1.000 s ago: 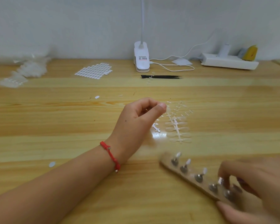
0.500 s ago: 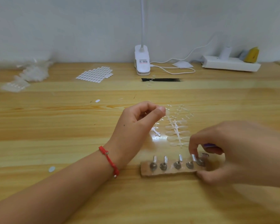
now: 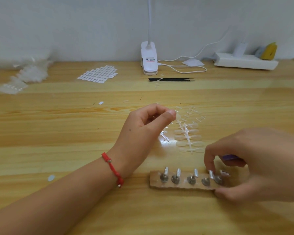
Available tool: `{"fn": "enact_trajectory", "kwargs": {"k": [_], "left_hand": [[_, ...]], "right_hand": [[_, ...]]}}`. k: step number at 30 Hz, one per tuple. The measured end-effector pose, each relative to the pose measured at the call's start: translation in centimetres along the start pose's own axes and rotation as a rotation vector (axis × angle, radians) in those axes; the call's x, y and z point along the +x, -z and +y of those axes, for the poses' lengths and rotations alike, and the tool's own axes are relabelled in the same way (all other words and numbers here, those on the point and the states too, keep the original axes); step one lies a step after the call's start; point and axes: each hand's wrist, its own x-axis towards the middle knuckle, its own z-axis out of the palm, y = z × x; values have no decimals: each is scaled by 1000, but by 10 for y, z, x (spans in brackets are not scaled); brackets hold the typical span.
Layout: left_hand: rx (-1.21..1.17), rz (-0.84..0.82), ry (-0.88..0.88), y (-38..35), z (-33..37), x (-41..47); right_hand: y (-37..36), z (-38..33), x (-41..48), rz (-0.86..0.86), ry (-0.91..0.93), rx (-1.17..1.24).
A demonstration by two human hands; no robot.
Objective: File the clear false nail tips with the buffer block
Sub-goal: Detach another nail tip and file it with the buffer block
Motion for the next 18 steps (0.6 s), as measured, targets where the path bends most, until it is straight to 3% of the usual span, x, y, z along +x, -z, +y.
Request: {"fn": "enact_trajectory", "kwargs": {"k": [10,13,15,18], "left_hand": [[3,-4,19,1,1,0],[-9,-3,22,0,0,0],[-5,-8,23,1,0,0],[7,-12,13,0,1,-1]], "right_hand": [[-1,4,1,39,28,36],[13,13,-4,-37,51,178],[30,20,-2,-48,85,548],[12,32,2,-48,196,1432]]}}
